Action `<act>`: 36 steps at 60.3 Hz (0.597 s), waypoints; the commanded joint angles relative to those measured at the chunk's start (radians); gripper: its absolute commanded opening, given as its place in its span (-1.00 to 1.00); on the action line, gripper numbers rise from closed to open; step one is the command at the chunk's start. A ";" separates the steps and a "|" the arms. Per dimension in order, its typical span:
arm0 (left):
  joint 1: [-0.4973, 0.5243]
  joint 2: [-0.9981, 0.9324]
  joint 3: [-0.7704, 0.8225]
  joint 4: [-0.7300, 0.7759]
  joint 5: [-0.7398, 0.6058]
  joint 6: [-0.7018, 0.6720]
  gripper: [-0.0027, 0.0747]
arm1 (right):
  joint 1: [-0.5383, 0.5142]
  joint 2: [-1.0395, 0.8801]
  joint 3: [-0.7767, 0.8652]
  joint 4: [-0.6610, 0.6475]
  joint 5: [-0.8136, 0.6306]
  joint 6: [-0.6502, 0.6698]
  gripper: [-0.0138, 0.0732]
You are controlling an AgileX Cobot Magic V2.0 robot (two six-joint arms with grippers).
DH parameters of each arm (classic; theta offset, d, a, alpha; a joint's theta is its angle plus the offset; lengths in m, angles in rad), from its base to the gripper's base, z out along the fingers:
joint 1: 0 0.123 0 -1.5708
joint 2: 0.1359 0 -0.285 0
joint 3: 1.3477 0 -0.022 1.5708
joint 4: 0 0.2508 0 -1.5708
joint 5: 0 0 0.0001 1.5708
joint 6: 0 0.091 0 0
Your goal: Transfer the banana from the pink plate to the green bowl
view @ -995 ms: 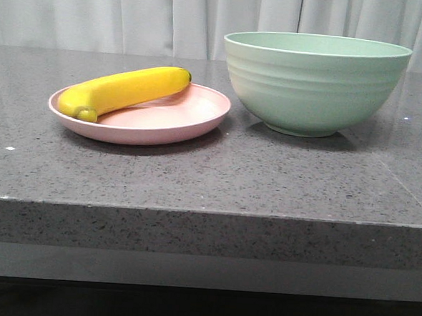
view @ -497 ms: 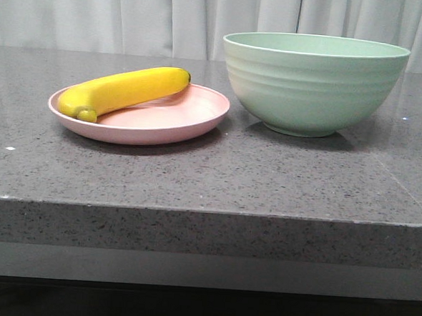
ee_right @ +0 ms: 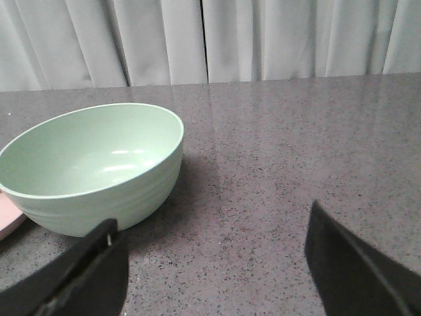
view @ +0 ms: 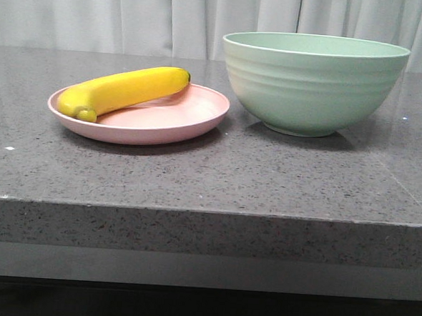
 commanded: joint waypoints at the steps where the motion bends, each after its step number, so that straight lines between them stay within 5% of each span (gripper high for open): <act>1: -0.030 0.105 -0.120 -0.008 -0.016 0.031 0.67 | -0.006 0.015 -0.034 -0.007 -0.080 -0.004 0.65; 36: -0.253 0.900 -0.870 -0.008 0.516 0.029 0.67 | -0.006 0.015 -0.034 -0.007 -0.080 -0.004 0.65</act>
